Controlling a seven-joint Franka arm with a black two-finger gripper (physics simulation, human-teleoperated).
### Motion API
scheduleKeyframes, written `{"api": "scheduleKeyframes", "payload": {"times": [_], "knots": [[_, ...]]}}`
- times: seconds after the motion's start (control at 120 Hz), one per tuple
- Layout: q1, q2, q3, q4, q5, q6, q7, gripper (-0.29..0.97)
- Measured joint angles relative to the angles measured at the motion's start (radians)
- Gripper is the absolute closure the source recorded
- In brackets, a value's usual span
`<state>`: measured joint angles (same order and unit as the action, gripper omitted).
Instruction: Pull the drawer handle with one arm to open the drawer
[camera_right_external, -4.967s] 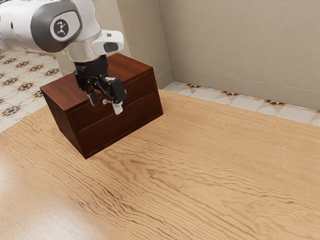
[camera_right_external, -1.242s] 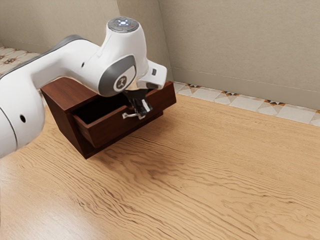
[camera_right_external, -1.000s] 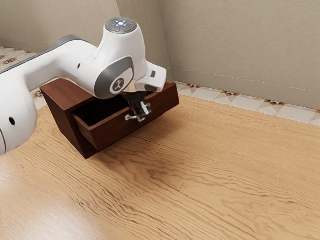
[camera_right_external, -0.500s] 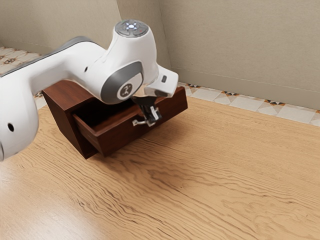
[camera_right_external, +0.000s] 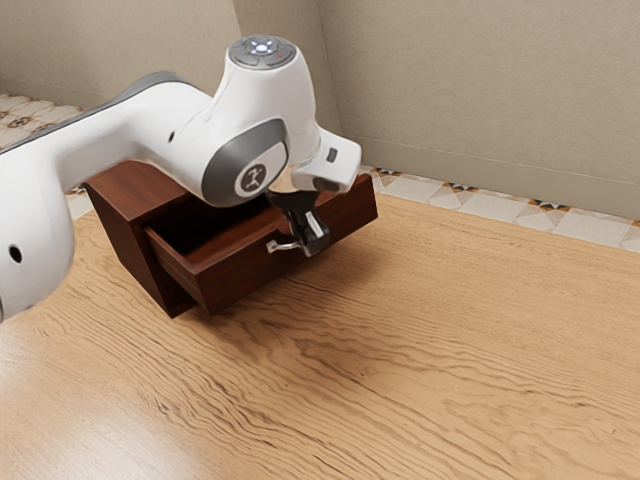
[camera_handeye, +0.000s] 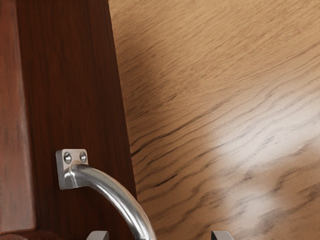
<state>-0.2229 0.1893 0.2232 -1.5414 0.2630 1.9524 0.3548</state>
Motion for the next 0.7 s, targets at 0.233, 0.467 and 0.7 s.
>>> {"api": "scheduleKeyframes", "payload": {"times": [0.233, 0.467, 0.7], "knots": [[0.004, -0.113, -0.002, 0.091, -0.040, -0.116, 0.005, 0.33], [0.090, -0.115, 0.035, 0.226, -0.180, -0.389, -0.012, 0.11], [0.061, -0.131, 0.034, 0.256, -0.219, -0.507, -0.064, 0.04]]}}
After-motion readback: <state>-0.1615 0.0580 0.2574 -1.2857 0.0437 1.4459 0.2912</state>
